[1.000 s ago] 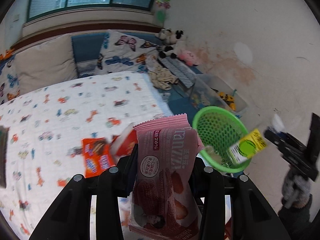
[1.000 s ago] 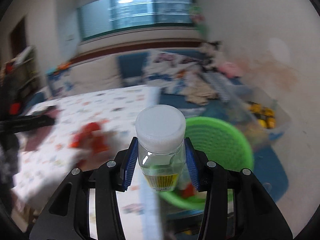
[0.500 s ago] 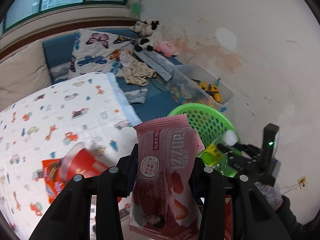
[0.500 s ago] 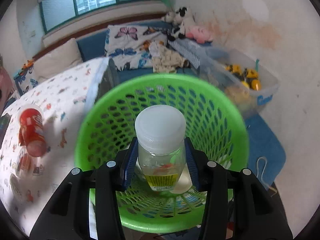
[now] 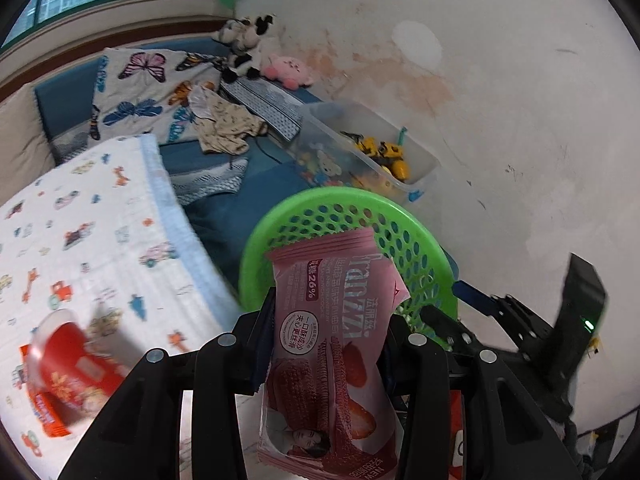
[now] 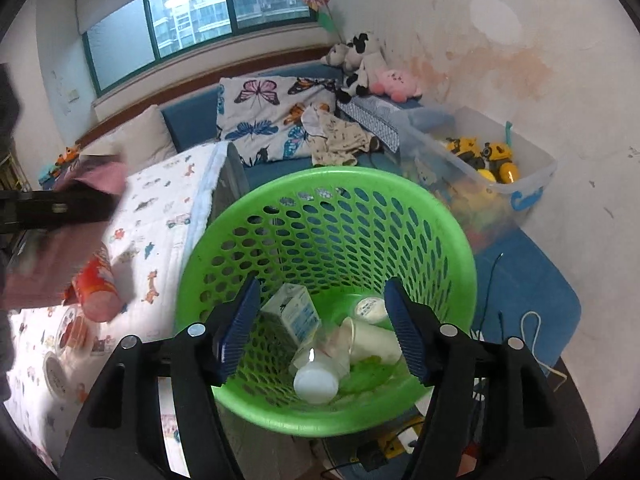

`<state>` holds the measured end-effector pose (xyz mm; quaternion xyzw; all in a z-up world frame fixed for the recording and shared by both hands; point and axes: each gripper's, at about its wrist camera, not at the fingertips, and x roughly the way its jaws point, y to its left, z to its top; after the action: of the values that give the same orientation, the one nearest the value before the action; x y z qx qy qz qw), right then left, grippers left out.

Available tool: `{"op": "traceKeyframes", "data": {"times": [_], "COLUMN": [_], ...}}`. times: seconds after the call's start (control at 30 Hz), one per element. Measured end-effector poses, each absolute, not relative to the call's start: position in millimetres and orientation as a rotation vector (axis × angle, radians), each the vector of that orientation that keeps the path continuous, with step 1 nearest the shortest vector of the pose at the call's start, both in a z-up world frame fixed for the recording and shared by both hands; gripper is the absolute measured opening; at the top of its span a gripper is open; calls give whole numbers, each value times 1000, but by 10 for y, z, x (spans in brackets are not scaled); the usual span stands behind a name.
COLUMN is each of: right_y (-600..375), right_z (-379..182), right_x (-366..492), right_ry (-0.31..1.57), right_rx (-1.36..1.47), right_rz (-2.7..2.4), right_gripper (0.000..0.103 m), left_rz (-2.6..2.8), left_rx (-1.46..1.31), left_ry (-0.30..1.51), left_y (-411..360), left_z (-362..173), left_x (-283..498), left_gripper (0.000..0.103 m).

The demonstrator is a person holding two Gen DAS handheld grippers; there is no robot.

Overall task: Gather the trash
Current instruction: 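Release the pink wrapper into the green basket with the left gripper, then move both grippers back to the bed and grasp the orange-label dessert cup with the right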

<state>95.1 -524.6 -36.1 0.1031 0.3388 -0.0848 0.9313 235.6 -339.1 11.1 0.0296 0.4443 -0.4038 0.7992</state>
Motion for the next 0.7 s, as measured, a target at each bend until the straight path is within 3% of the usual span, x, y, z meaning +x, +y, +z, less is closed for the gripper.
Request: {"op": "traceKeyframes", "data": {"times": [0.2, 0.47, 0.7], "right_y": [-5214, -5219, -5199], "right_z": [-307, -273, -309], "right_x": [709, 480, 411], "right_ry": [652, 611, 609], "right_rx": [245, 271, 273], "right_rz": [-156, -159, -174], "right_gripper": [72, 73, 73], "left_rz": [-888, -898, -900], "left_rx": [75, 85, 73], "left_ry": [1012, 1029, 984], "left_y": [-3722, -3917, -3712], "left_z": [-76, -229, -92], "left_x": [2360, 2363, 2315], "left_gripper": [43, 76, 79]}}
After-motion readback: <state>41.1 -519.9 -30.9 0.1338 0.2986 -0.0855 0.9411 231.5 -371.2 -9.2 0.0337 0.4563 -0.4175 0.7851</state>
